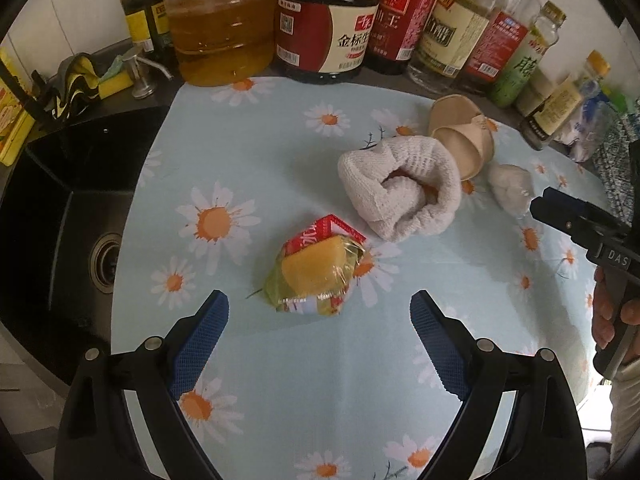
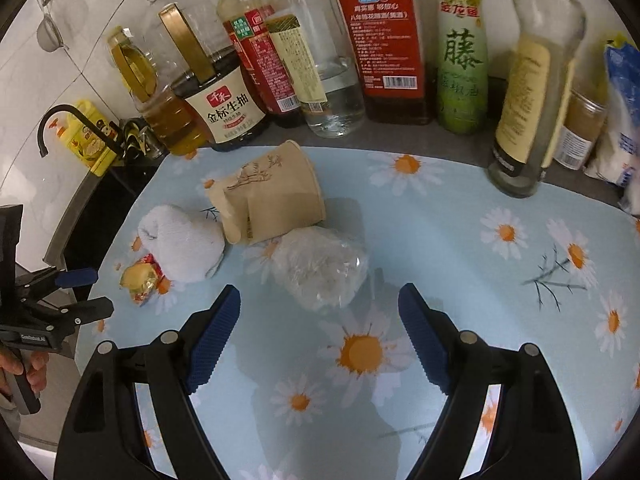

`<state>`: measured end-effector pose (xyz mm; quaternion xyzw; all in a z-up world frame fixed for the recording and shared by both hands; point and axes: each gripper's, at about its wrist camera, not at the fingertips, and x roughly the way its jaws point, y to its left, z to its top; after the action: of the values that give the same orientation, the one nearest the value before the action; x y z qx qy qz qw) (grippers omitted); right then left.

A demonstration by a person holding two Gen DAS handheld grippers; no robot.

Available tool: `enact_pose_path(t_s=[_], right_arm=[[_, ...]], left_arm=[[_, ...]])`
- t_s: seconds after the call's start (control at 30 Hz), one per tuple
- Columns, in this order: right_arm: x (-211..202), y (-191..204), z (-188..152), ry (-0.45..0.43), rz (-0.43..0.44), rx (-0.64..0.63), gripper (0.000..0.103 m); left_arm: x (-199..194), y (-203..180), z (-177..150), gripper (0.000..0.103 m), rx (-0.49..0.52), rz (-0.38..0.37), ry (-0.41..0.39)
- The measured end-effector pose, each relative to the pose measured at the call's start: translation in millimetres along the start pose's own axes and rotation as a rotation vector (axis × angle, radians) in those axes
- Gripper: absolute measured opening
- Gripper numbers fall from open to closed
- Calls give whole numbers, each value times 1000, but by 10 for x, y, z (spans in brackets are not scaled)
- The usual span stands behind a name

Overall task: Collect trash
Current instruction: 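Grasp the yellow-wrapped snack pack with the left tool while the right tool grasps the clear plastic bag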

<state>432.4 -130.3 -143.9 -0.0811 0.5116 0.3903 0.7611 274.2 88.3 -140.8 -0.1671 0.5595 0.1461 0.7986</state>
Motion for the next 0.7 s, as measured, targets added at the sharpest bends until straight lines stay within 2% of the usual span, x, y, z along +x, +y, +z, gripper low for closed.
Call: enact_pose_path(t_s=[0.23, 0.53, 0.6, 0.7], right_arm=[[194, -11, 117, 25, 6, -28, 79], [326, 19, 120, 48, 11, -51, 69], [335, 10, 128, 51, 10, -52, 62], [337, 15, 130, 47, 9, -58, 61]], left_arm=[[190, 14, 88, 90, 0, 29, 21], [313, -7, 142, 88, 3, 70, 19], [346, -16, 167, 88, 3, 68, 20], [384, -40, 185, 82, 14, 79, 24]])
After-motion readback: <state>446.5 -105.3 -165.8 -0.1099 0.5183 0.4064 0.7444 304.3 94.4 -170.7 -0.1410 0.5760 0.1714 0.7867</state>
